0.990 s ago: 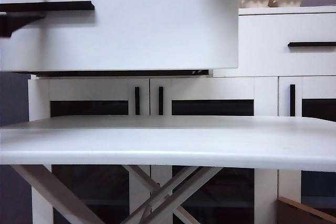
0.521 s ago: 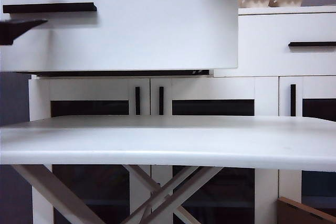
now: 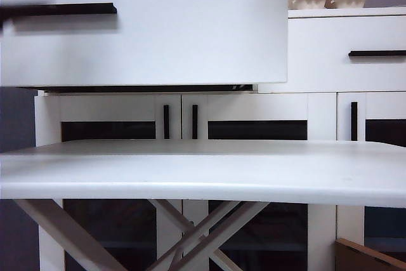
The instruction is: Pick up a can of beer from the white table, open the left drawer, place the beer inside the drawer, and finally close the drawer.
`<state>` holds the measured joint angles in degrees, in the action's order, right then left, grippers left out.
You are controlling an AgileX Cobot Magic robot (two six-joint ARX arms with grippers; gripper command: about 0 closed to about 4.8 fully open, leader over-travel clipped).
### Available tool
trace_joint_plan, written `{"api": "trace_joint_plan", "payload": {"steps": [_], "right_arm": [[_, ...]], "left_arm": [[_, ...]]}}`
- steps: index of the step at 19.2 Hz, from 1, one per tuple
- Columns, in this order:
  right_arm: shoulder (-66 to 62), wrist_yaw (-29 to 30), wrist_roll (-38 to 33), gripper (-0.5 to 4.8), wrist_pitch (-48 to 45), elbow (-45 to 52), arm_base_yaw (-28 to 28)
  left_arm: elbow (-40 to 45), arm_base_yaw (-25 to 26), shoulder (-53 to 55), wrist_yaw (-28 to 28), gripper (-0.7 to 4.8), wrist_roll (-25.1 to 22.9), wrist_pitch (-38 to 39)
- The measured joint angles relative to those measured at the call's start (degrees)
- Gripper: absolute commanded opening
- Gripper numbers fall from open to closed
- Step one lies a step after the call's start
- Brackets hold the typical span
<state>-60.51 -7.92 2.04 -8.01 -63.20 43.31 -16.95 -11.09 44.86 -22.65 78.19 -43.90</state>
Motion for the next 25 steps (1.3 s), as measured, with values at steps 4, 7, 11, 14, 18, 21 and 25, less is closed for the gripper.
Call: {"api": "trace_joint_plan", "payload": {"steps": [4,7,11,14,18,21,25], "right_arm": [[-4.7,0.2,0.0,1.48,0.0,-5.3,-1.1],[-10.1,0.7,0.0,1.48,0.9,-10.5,-3.5],[-17.0,4.9,0.0,1.48,2.8,-17.7,-5.4],[-21.7,5.1,0.0,1.49,6.4,-23.5,-5.6],[-27.5,6.1,0.0,1.48,11.3,-28.9,-6.2],[-28.5,6.6,0.0,1.48,11.4,-29.4,-6.7],[-29.7,6.6,0.0,1.48,11.6,-29.4,-7.1]], "left_arm": [[0.0,0.0,-3.7,-2.0,0.38,0.0,-1.7],[0.0,0.0,-4.3,-2.9,0.16,0.0,-11.0],[-3.3,0.0,-4.3,-6.8,-0.06,-2.4,-11.9],[-12.0,0.0,-4.3,-11.0,-0.06,-12.6,-1.1],[-27.8,0.0,-3.8,-13.1,-0.06,-36.8,30.4],[-39.1,0.0,-2.0,-9.6,-0.06,-51.7,45.0],[-54.2,0.0,6.4,-8.2,-0.06,-60.9,56.8]]}}
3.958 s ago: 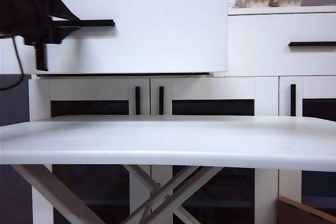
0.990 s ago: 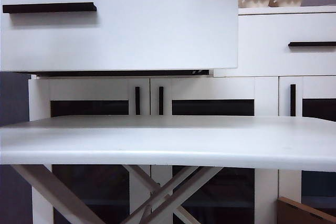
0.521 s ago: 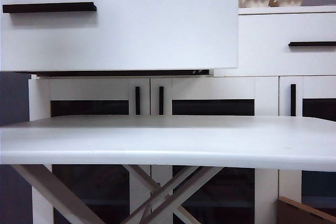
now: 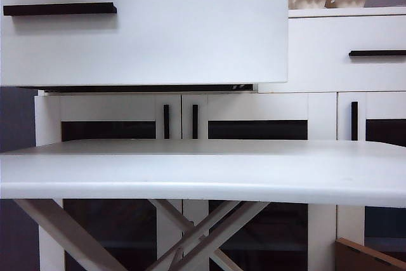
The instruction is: Pick up a can of beer from the white table, open the left drawer, place the beer inside the drawer, and finally close the drawer.
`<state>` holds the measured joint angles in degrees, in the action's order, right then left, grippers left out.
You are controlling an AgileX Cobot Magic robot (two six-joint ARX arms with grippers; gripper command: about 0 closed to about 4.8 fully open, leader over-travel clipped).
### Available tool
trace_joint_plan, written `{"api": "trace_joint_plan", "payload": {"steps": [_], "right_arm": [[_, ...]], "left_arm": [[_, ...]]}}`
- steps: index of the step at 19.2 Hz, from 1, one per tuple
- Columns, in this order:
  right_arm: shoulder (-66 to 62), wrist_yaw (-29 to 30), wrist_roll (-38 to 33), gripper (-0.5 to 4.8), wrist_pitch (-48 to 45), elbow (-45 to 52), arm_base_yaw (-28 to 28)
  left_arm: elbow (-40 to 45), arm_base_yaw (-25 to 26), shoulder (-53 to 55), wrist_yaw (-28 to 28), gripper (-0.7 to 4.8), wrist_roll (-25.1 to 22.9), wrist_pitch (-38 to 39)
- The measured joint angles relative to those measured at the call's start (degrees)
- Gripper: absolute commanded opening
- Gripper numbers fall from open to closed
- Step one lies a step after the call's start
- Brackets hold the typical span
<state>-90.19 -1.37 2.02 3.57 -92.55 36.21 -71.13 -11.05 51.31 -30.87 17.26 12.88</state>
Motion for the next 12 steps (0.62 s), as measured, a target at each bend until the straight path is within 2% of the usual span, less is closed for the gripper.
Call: {"api": "trace_joint_plan", "payload": {"steps": [2,5,6,8,12], "right_arm": [[-0.2,0.1,0.0,1.48,-0.4,0.0,0.0],[-1.3,0.5,0.0,1.48,-0.6,-0.9,-0.7],[-1.6,0.5,0.0,1.48,-0.6,-0.9,-1.2],[-2.5,0.5,0.0,1.49,-0.7,-1.4,-1.5],[-6.4,1.7,0.0,1.49,-0.9,-4.1,-1.9]], "left_arm": [[-12.5,0.0,7.6,0.5,-0.06,-6.5,12.6],[-24.4,0.0,14.7,3.2,-0.06,-14.3,24.5],[-29.3,0.0,17.6,4.7,-0.06,-18.3,29.1],[-32.2,-0.1,19.2,5.3,-0.06,-20.5,31.2],[-32.9,-0.3,20.5,5.6,-0.06,-21.0,32.1]]}}
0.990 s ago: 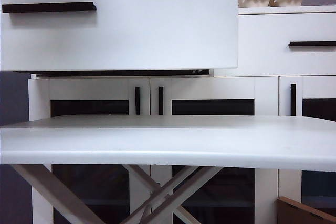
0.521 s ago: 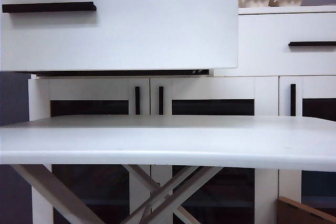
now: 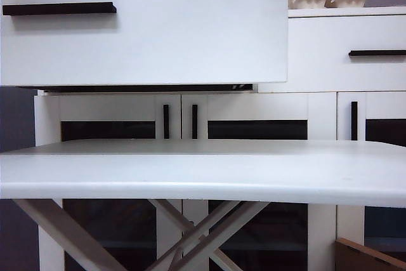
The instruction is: Pick up a can of beer from the white table, open the left drawer, place the beer inside the drawer, and finally close the drawer.
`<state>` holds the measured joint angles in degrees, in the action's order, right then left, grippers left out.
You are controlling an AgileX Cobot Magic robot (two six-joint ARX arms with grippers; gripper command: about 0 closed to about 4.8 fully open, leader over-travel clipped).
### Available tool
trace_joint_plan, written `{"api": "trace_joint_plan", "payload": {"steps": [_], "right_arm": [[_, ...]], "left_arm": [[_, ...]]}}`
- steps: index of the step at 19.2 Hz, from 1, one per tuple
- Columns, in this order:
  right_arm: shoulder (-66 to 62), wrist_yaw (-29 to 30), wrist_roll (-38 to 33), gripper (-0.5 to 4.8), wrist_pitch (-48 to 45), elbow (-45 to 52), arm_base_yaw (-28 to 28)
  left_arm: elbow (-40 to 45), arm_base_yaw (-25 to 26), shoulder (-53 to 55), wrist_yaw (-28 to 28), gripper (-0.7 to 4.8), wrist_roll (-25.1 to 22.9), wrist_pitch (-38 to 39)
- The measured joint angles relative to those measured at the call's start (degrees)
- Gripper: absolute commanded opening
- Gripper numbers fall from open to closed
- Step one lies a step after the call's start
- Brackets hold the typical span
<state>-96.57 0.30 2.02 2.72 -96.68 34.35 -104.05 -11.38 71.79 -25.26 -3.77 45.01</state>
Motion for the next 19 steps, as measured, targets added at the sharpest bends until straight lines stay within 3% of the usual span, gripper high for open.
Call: {"api": "trace_joint_plan", "payload": {"steps": [7,13,14,16,17,19], "right_arm": [[-7.2,1.1,0.0,1.48,3.5,-7.9,0.0],[-9.9,2.2,0.0,1.49,7.1,-8.9,0.0],[-9.9,2.3,0.0,1.66,7.2,-8.9,0.0],[-10.2,2.3,0.0,3.71,7.4,-9.2,0.0],[-10.2,2.3,0.1,4.44,7.5,-9.3,-0.1],[-10.2,2.4,0.8,4.46,7.1,-9.6,-0.1]], "left_arm": [[0.0,-4.2,1.0,-2.3,-0.06,-1.5,0.3],[0.0,-4.3,2.8,-3.0,-0.06,-2.2,2.3],[0.0,-4.4,2.9,-3.0,-0.06,-2.2,2.5],[0.0,-4.3,2.9,-3.0,-0.06,-2.2,2.4],[0.0,-4.3,2.9,-3.0,-0.06,-2.2,2.4],[0.0,-4.3,2.9,-3.0,-0.06,-2.2,2.3]]}}
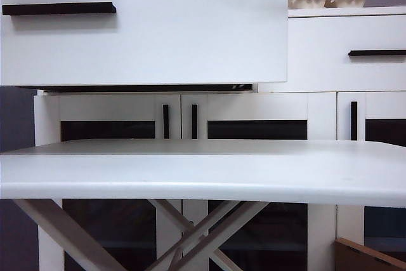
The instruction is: Pick up a can of beer from the white table, open the left drawer, place the beer inside the drawer, and finally close the drawer.
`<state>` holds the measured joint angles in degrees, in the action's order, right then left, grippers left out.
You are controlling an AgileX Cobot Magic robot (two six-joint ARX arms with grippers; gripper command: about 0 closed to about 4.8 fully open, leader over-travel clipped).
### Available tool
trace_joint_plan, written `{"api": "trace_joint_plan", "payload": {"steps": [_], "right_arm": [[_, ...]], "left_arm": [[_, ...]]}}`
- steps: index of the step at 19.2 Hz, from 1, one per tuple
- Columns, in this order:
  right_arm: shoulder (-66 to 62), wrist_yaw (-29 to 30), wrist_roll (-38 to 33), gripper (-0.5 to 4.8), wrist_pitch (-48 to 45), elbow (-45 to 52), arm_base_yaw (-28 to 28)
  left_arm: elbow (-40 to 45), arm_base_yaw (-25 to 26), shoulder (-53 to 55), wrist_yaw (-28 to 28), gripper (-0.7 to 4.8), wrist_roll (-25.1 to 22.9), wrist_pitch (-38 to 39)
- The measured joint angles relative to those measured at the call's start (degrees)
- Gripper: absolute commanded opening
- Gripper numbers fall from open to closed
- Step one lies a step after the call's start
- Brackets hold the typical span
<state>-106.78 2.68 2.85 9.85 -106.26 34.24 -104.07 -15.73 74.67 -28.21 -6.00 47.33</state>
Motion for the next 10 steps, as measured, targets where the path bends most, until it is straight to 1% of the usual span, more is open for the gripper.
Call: {"api": "trace_joint_plan", "payload": {"steps": [2,4,9,10], "right_arm": [[0.2,0.6,0.4,4.46,-1.1,-0.4,0.1],[0.2,0.8,0.4,4.45,0.2,-0.7,0.1],[0.2,0.0,0.4,4.39,0.5,-2.4,0.0],[0.2,-0.1,0.4,4.16,0.5,-2.7,0.0]], "left_arm": [[0.0,0.0,0.0,0.0,-0.06,0.0,-0.3],[0.0,0.0,0.0,0.0,-0.06,0.0,-0.4],[0.0,0.0,0.0,0.2,-0.06,0.0,-0.4],[0.0,0.0,0.0,0.2,-0.06,0.0,-0.4]]}}
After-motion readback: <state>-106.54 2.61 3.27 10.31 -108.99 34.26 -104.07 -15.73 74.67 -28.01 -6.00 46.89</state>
